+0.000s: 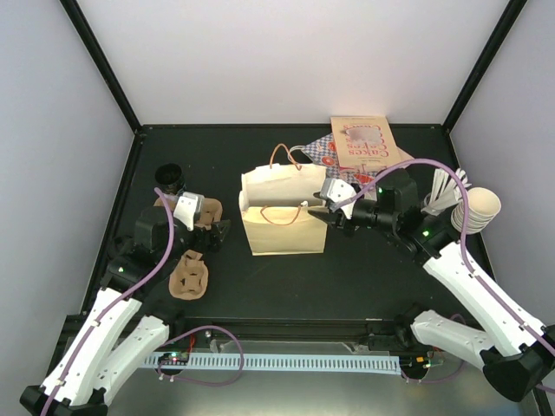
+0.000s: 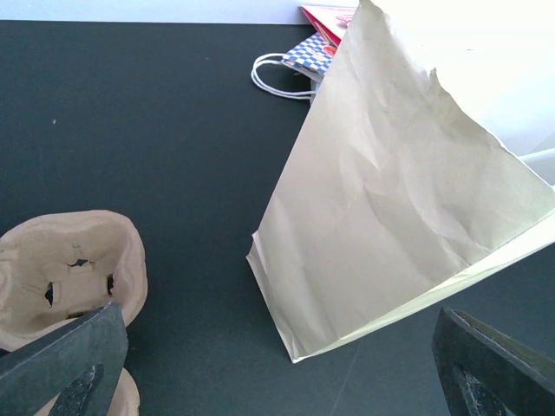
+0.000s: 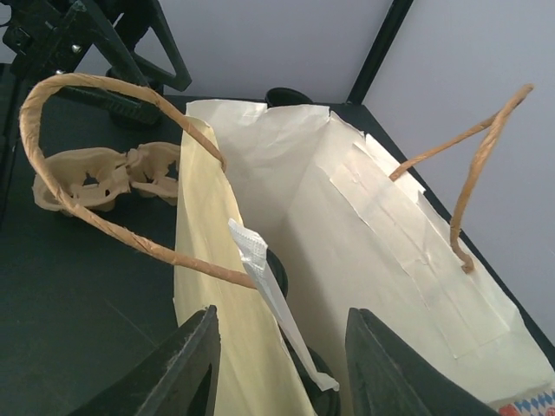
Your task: Pack the takeout coffee
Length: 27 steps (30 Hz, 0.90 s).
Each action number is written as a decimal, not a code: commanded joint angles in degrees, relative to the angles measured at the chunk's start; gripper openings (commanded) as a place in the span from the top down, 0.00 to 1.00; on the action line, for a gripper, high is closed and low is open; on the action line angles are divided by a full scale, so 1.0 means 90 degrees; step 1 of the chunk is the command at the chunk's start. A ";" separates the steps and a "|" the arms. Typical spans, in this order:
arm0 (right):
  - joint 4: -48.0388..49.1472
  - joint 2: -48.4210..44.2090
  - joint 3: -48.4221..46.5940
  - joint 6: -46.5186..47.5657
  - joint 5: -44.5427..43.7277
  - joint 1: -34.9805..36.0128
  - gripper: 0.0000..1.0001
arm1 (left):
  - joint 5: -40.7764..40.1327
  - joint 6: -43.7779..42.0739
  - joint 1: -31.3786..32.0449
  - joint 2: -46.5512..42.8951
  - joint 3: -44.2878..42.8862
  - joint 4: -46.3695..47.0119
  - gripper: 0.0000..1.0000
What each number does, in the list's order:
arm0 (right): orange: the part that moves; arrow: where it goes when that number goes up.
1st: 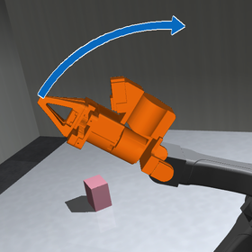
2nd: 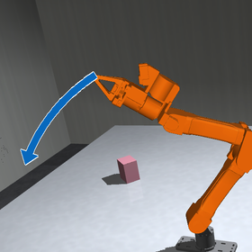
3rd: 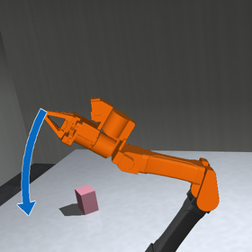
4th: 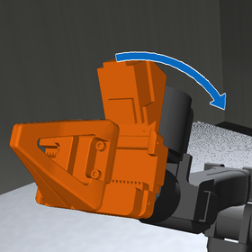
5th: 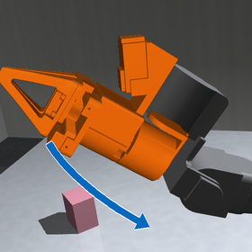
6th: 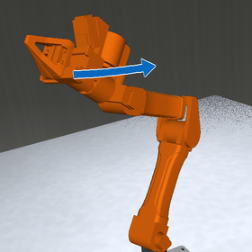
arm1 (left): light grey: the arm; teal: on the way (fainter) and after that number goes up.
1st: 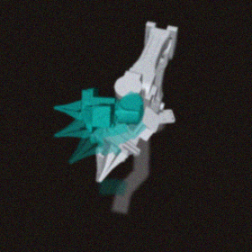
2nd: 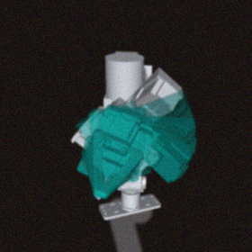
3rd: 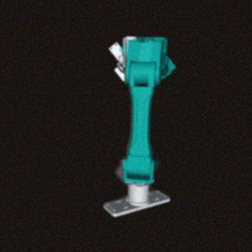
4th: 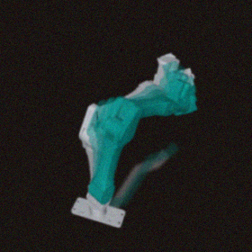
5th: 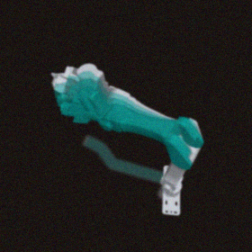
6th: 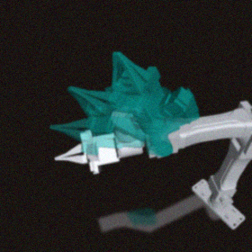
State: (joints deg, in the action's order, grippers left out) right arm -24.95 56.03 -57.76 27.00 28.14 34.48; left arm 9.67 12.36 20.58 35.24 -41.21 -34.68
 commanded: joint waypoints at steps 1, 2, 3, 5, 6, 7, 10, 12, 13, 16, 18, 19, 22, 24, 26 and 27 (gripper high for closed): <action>0.0187 0.0089 -0.0232 0.0124 0.0247 0.0029 0.59 | -0.0060 -0.0124 -0.0048 -0.0039 -0.0030 0.0036 0.01; 0.0214 0.0122 -0.0256 0.0109 0.0230 0.0027 0.61 | -0.0059 -0.0123 -0.0048 -0.0039 -0.0030 0.0047 0.01; 0.0230 0.0166 -0.0276 0.0102 0.0236 0.0030 0.63 | -0.0059 -0.0123 -0.0047 -0.0037 -0.0030 0.0037 0.01; 0.0287 0.0243 -0.0303 0.0105 0.0263 0.0025 0.66 | -0.0059 -0.0123 -0.0042 -0.0038 -0.0030 0.0032 0.01; 0.0307 0.0278 -0.0322 0.0105 0.0289 0.0026 0.67 | -0.0066 -0.0123 -0.0042 -0.0032 -0.0028 0.0026 0.01; 0.0302 0.0332 -0.0354 0.0112 0.0345 0.0026 0.68 | -0.0068 -0.0128 -0.0049 -0.0045 -0.0032 0.0027 0.01; 0.0189 0.0489 -0.0480 0.0184 0.0543 0.0030 0.70 | -0.0096 -0.0124 -0.0049 -0.0066 -0.0032 0.0015 0.01; 0.0165 0.0557 -0.0529 0.0235 0.0651 0.0028 0.74 | -0.0118 -0.0128 -0.0047 -0.0073 -0.0033 0.0011 0.01; 0.0198 0.0590 -0.0536 0.0236 0.0661 0.0029 0.76 | -0.0123 -0.0124 -0.0046 -0.0077 -0.0037 0.0008 0.01; 0.0292 0.0748 -0.0624 0.0198 0.0751 0.0028 0.80 | -0.0118 -0.0133 -0.0042 -0.0078 -0.0040 0.0011 0.01; 0.0336 0.0944 -0.0748 0.0164 0.0876 0.0036 0.83 | -0.0118 -0.0133 -0.0050 -0.0078 -0.0040 0.0004 0.01; 0.0361 0.1041 -0.0809 0.0127 0.0931 0.0036 0.84 | -0.0126 -0.0133 -0.0043 -0.0083 -0.0045 -0.0003 0.01; 0.0463 0.1373 -0.1011 0.0107 0.0997 0.0123 0.86 | -0.0146 -0.0134 -0.0049 -0.0099 -0.0040 -0.0008 0.01; 0.0456 0.1593 -0.1176 0.0202 0.0873 0.0274 0.86 | -0.0155 -0.0126 -0.0043 -0.0113 -0.0034 -0.0013 0.01; 0.0323 0.1829 -0.1393 0.0316 0.0737 0.0463 0.86 | -0.0162 -0.0126 -0.0048 -0.0117 -0.0036 -0.0009 0.01; 0.0246 0.1930 -0.1499 0.0338 0.0646 0.0517 0.86 | -0.0172 -0.0127 -0.0047 -0.0117 -0.0040 -0.0005 0.01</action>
State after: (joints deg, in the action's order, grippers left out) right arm -22.81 70.65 -67.29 28.34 34.83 36.60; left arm 9.15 12.10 20.56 34.85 -41.21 -34.72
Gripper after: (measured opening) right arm 0.140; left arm 0.988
